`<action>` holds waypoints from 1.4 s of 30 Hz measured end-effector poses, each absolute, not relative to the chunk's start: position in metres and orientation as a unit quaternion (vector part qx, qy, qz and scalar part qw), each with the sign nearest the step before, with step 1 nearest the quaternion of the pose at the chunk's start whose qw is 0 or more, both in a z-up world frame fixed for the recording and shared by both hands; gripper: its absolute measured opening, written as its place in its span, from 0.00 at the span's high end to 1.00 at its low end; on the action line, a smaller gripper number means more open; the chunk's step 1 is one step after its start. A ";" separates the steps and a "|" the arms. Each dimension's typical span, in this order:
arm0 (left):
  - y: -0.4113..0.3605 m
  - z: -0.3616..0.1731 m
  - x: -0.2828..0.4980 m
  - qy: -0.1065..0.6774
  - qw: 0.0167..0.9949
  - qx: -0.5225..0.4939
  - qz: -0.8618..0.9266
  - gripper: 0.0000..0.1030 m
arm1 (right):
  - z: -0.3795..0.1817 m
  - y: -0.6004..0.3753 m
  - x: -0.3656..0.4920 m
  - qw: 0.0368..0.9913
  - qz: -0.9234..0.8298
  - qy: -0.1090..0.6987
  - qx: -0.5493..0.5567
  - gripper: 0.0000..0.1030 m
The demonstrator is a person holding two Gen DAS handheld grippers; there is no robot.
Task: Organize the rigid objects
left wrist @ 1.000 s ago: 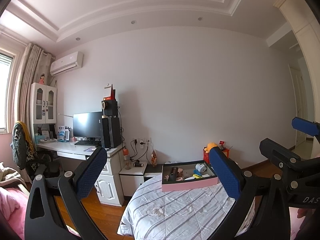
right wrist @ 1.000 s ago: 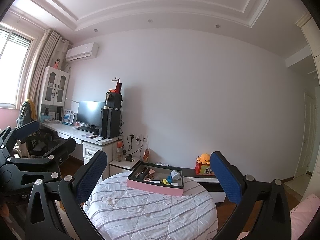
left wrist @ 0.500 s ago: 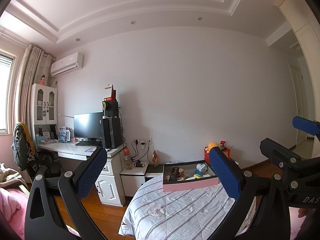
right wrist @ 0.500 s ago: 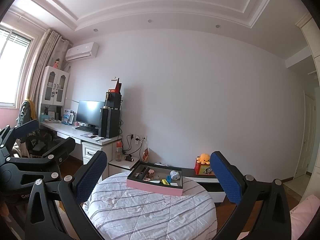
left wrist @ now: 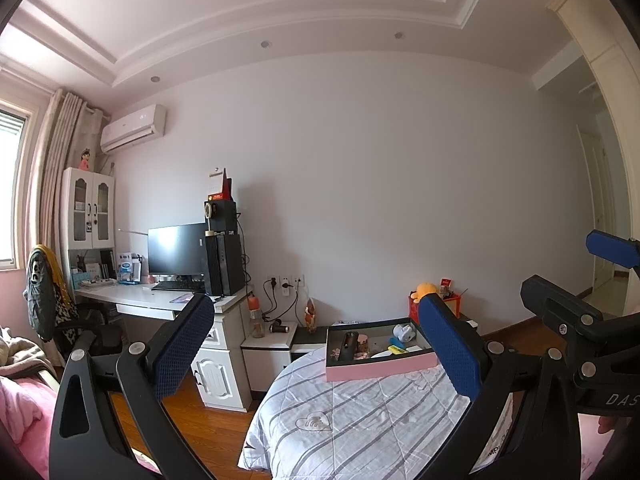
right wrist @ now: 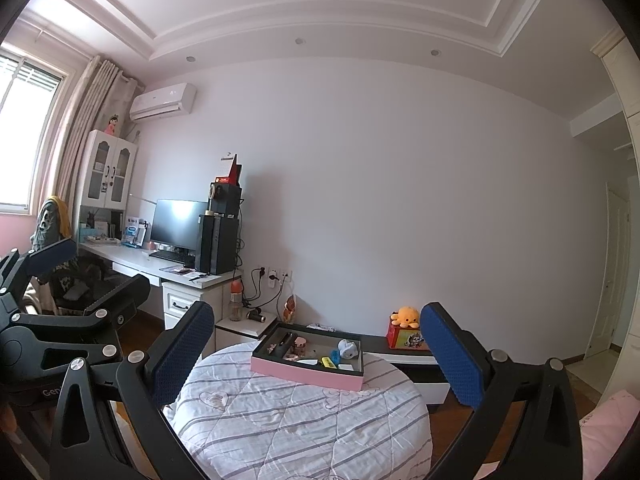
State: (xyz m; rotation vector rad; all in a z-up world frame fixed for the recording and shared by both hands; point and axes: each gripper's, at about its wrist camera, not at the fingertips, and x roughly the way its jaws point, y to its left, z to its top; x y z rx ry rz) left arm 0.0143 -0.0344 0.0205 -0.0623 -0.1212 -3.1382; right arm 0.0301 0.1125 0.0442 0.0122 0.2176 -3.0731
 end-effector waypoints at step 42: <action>-0.054 0.019 0.032 -0.045 -0.006 -0.034 -0.998 0.00 | 0.040 0.111 0.028 0.029 -0.997 0.070 0.010 0.00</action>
